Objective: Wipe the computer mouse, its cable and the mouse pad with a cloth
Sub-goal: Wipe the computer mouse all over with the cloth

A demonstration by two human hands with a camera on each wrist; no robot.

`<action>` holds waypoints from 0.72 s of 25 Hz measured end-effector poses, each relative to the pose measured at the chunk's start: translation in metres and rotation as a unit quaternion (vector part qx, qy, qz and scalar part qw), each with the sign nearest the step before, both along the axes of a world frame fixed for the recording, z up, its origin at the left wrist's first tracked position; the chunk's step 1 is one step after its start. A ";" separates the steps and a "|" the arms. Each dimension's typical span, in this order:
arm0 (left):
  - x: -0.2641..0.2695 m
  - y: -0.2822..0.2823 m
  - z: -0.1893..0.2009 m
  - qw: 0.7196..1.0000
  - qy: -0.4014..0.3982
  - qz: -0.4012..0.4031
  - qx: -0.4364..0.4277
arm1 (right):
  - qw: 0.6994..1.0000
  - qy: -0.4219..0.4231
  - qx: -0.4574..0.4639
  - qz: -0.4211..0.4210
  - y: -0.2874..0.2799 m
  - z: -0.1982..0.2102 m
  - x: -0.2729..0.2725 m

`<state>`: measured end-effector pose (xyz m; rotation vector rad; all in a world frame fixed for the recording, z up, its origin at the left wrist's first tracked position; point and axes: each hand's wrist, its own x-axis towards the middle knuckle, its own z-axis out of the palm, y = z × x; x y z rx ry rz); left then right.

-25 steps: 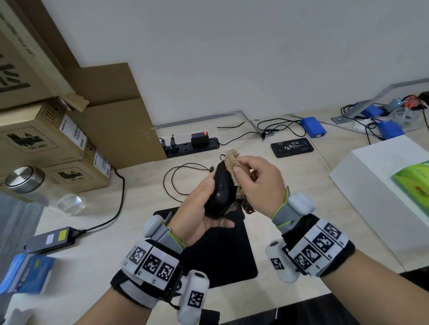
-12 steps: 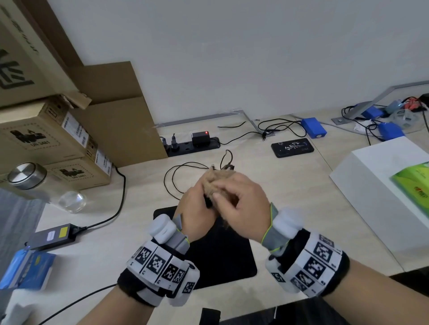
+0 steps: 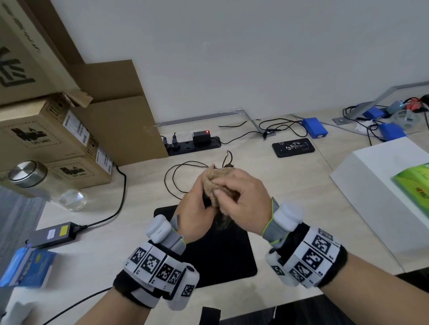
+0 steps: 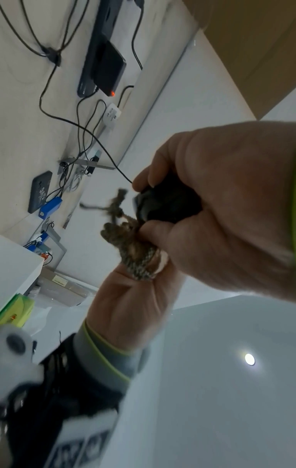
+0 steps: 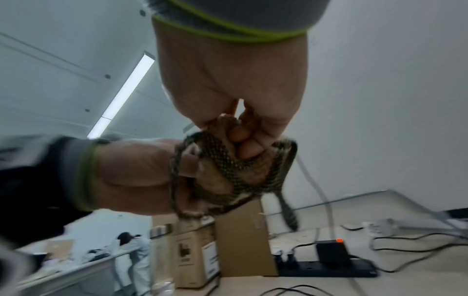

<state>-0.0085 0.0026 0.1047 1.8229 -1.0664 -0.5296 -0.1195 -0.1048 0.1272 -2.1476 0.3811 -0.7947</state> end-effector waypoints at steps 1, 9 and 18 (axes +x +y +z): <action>0.000 0.001 0.001 1.000 0.017 -0.004 -0.007 | 1.000 0.000 0.000 -0.030 -0.010 -0.001 0.002; -0.003 0.007 -0.001 0.928 0.357 -0.041 -0.100 | 0.968 -0.064 0.213 -0.120 -0.034 0.008 0.003; -0.001 0.002 -0.002 0.915 0.383 -0.069 -0.109 | 0.999 -0.021 -0.029 0.016 -0.008 0.002 -0.012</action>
